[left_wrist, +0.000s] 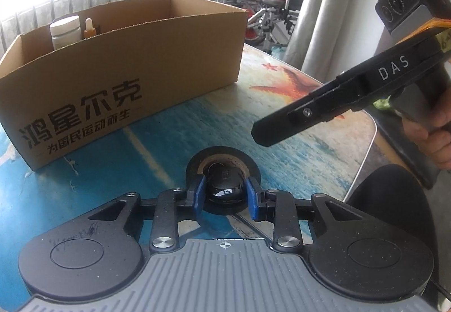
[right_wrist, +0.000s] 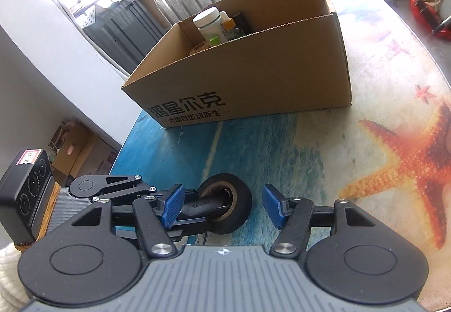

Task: Organize rigid objects
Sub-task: 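Close the right gripper on the black key fob atop the tape roll, then carry the black key fob with the right gripper into the box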

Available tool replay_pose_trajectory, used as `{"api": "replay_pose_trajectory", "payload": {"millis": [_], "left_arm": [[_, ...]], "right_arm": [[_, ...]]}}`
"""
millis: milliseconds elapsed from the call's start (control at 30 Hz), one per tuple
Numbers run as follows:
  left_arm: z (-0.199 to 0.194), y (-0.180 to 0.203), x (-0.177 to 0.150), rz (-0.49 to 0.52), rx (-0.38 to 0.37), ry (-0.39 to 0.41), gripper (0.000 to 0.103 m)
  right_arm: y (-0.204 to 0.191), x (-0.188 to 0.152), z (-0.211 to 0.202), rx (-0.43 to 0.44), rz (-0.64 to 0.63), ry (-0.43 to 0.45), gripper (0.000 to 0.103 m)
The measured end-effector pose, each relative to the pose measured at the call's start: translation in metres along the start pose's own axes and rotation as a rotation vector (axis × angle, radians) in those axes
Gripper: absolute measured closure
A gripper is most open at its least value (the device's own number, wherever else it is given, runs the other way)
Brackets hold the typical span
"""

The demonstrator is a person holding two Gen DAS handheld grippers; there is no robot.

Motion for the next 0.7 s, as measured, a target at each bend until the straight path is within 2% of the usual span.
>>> {"api": "replay_pose_trajectory", "payload": {"millis": [200, 433, 567, 700], "left_arm": [[-0.014, 0.006, -0.002, 0.038, 0.007, 0.028, 0.074], [-0.039, 0.014, 0.014, 0.084, 0.036, 0.129, 0.074], [-0.047, 0.019, 0.025, 0.110, 0.059, 0.182, 0.074], [-0.049, 0.021, 0.030, 0.085, 0.035, 0.211, 0.074]], "right_arm": [[0.006, -0.009, -0.002, 0.055, 0.062, -0.016, 0.039], [0.010, -0.018, -0.005, 0.154, 0.185, -0.033, 0.037], [0.009, -0.015, -0.013, 0.228, 0.257, -0.015, 0.035], [0.010, -0.013, -0.016, 0.341, 0.373, 0.003, 0.034]]}}
Point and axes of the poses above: each gripper's, at about its wrist camera, not at the fingertips, and z roughly the way its jaws point, y to its right, x to its top, the point moved 5 cm from there along z, roughly the way its jaws point, and after that the axes turned 5 degrees about -x, right-handed, at the moved point
